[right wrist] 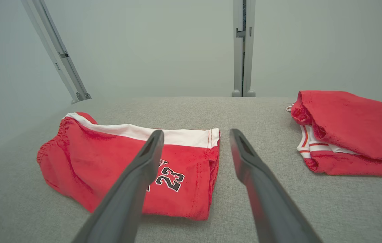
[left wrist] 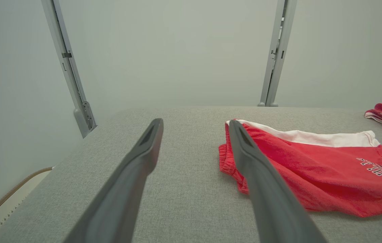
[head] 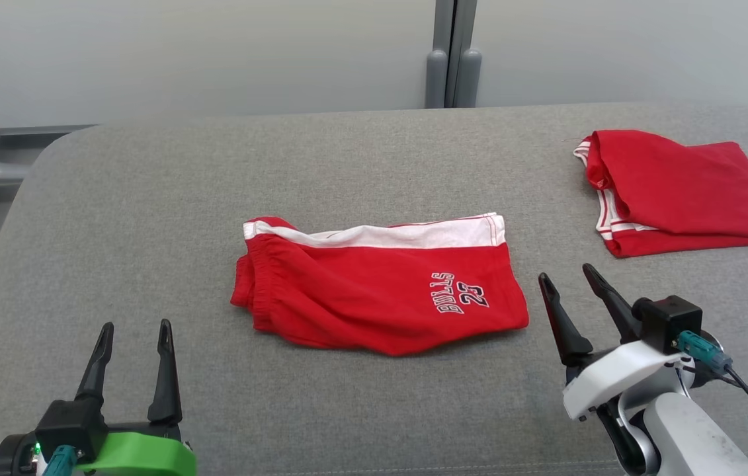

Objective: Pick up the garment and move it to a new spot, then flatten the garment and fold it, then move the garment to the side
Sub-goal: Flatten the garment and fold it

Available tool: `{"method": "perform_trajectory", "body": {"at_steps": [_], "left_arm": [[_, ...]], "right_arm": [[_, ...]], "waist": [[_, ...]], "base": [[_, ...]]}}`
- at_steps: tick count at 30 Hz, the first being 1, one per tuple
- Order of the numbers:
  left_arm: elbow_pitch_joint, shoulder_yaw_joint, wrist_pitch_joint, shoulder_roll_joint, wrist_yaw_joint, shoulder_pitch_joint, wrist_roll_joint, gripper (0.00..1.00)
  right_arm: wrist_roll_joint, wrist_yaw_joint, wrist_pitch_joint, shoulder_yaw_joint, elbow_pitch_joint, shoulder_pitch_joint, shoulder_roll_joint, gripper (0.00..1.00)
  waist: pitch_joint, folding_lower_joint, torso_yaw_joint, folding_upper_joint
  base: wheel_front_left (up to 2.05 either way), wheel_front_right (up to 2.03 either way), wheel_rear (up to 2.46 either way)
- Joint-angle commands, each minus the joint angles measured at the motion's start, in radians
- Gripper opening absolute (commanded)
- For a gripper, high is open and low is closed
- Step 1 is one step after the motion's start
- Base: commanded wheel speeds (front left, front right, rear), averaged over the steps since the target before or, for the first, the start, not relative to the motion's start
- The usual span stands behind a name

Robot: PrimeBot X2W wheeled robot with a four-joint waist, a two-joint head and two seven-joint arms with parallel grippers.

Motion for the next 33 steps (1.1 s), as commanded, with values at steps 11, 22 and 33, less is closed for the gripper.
{"method": "perform_trajectory", "body": {"at_steps": [11, 22, 33], "left_arm": [[-0.011, 0.013, 0.000, 0.013, -0.005, 0.074, 0.007, 1.00], [0.018, -0.020, 0.000, 0.062, -0.010, 0.106, -0.009, 1.00], [0.023, -0.021, 0.000, 0.064, -0.009, 0.102, 0.000, 1.00]], "right_arm": [[-0.072, 0.000, -0.002, -0.146, -0.083, 0.125, 0.057, 1.00], [-0.091, 0.000, -0.002, -0.176, -0.069, 0.166, 0.079, 1.00], [-0.093, 0.000, -0.002, -0.170, -0.050, 0.148, 0.081, 1.00]], "waist": [[-0.050, 0.0000, -0.053, 0.0000], [-0.061, 0.0000, -0.052, 0.0000], [-0.056, 0.0000, -0.047, 0.0000]], "base": [[0.00, 0.00, 0.00], [0.00, 0.00, 0.00], [0.00, 0.00, 0.00]]}}
